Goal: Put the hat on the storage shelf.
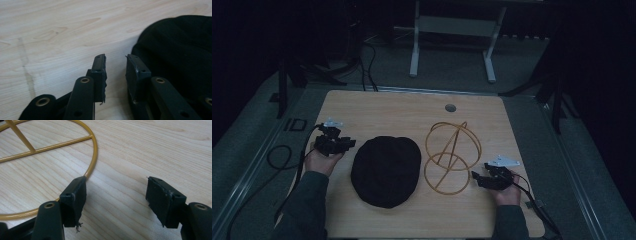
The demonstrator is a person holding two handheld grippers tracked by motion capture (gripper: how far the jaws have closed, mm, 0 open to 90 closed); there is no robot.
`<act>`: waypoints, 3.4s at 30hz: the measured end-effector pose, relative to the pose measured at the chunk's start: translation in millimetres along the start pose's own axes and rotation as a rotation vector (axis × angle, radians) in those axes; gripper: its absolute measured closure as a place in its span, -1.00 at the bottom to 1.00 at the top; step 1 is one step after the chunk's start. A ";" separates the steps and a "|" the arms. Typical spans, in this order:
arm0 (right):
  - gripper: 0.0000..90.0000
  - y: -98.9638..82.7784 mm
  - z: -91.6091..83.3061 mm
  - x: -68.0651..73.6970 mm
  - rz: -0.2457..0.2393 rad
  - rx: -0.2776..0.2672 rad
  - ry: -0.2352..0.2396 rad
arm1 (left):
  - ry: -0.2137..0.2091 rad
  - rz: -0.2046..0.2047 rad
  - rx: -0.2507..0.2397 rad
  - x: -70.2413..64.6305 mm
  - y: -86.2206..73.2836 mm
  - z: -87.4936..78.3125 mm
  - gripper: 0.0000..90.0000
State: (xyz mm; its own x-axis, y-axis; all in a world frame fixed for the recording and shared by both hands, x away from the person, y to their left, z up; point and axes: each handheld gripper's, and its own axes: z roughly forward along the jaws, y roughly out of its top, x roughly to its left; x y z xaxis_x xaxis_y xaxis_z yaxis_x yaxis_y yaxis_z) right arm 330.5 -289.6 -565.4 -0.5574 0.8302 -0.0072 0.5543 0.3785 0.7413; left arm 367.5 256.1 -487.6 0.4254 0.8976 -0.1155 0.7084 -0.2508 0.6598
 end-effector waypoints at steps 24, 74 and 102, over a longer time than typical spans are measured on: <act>-0.33 0.2 0.3 0.3 -0.005 0.003 0.007 | -0.119 0.090 0.079 -9.2 39.0 1.2 0.32; -0.34 0.9 1.2 -0.3 -0.008 0.001 0.010 | -0.179 0.212 0.427 -29.2 51.7 70.1 0.71; -0.34 3.7 4.3 -2.4 -0.003 -0.001 0.016 | -0.212 0.128 0.432 -19.9 75.2 19.8 0.71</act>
State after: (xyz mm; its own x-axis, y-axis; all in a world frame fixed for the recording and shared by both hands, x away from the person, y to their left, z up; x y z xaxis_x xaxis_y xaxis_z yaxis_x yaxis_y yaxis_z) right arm 336.6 -288.4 -565.5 -0.5685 0.8227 0.0015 0.5524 0.3804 0.7418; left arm 423.4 212.1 -450.4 0.5979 0.7674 -0.2315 0.7923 -0.5218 0.3162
